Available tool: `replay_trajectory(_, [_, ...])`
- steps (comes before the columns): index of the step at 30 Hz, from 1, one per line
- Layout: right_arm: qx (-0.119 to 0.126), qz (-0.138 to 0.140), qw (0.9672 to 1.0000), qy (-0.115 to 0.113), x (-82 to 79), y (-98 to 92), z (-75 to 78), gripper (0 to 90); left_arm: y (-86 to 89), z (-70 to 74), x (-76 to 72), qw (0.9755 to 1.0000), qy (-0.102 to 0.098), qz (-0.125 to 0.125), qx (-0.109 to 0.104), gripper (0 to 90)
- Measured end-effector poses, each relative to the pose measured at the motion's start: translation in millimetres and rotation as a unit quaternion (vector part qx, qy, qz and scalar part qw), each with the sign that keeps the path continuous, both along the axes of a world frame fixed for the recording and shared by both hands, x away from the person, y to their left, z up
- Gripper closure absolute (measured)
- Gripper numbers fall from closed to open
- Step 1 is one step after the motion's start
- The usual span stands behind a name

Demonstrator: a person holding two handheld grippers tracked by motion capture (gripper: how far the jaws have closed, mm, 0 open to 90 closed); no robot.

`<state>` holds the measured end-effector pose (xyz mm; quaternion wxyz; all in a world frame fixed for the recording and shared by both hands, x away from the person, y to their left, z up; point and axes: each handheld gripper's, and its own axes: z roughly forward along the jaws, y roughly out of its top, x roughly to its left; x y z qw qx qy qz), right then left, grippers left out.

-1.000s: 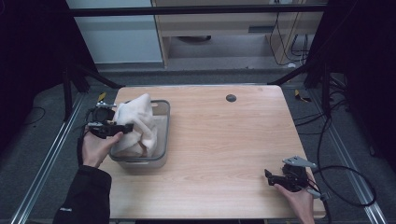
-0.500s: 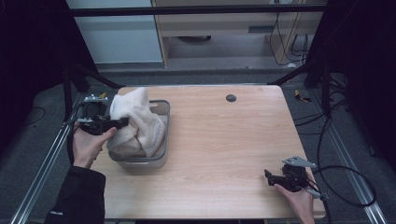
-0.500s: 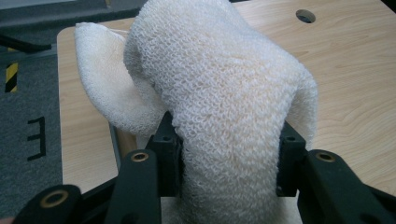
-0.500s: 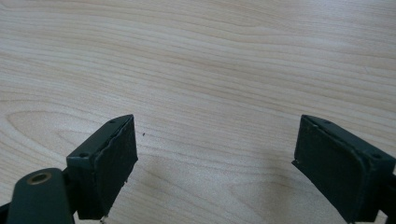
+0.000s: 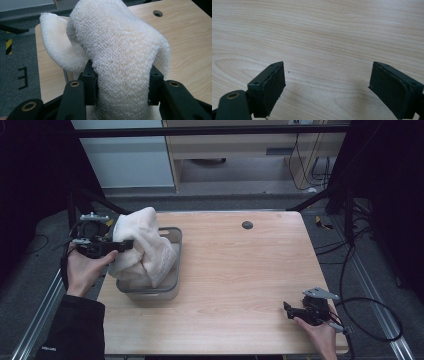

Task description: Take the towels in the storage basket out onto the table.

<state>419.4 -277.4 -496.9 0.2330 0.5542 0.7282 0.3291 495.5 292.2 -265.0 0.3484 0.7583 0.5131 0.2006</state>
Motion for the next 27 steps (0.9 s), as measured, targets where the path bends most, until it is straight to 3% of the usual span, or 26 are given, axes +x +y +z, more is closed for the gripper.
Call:
replay_trajectory(13, [-0.001,0.000,1.0000,-0.005,-0.3,-0.6,0.5,12.9,-4.9,32.5,-15.9,0.9993,-0.033,-0.017,-0.010,54.9])
replay_trajectory(27, [-0.001,-0.001,1.0000,-0.008,-0.5,-0.9,0.9,12.9,-24.1,50.6,-24.4,0.9980,-0.042,-0.046,-0.009,54.9])
